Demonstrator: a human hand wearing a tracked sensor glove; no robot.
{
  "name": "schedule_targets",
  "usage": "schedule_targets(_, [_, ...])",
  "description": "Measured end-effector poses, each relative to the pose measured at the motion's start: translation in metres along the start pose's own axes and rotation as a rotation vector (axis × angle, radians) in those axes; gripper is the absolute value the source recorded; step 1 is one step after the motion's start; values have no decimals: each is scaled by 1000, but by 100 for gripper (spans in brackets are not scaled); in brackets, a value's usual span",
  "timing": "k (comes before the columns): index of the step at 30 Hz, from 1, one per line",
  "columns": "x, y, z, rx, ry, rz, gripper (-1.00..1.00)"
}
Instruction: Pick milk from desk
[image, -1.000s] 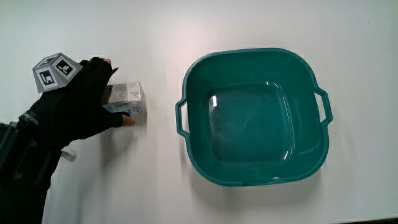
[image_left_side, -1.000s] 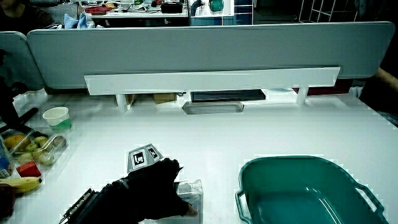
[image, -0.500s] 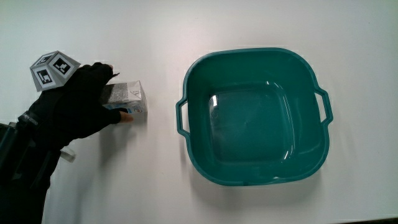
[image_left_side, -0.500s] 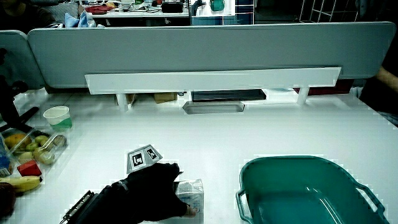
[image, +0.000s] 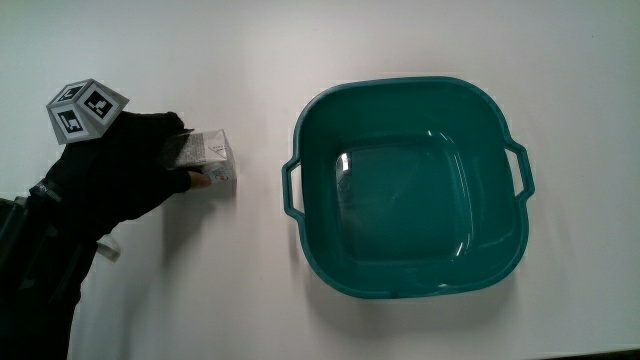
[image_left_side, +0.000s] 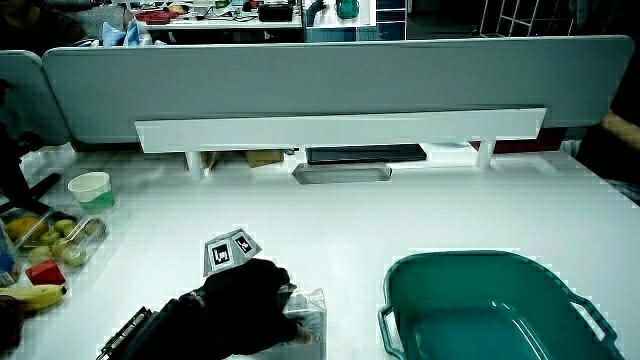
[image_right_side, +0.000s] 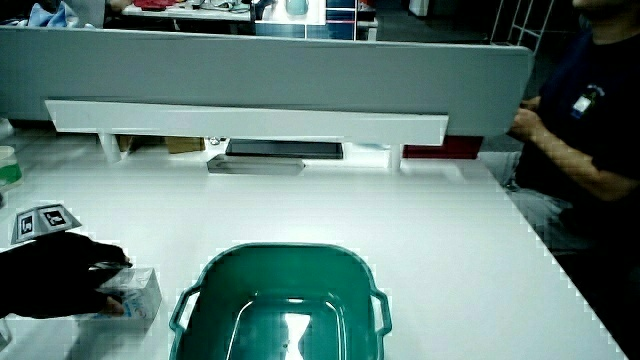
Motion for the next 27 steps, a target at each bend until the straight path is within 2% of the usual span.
schedule_targets(6, [2,-1,1,20,11,-28,100])
schedule_targets(9, [0,1,1,41,9,-56,100])
schedule_targets(11, [5,-5,6,47,20,-44,100])
schedule_targets(14, [6,-7,10,71,16,-71,100])
schedule_targets(20, [27,-21,22,91,25,-85,100])
schedule_targets(21, [30,-22,23,102,31,-113,100])
schedule_targets(23, [40,-27,27,87,20,-93,100])
schedule_targets(25, [51,-31,31,90,11,-112,100])
schedule_targets(26, [56,-33,32,69,-2,-79,100])
schedule_targets(27, [63,-34,34,66,-16,-84,100])
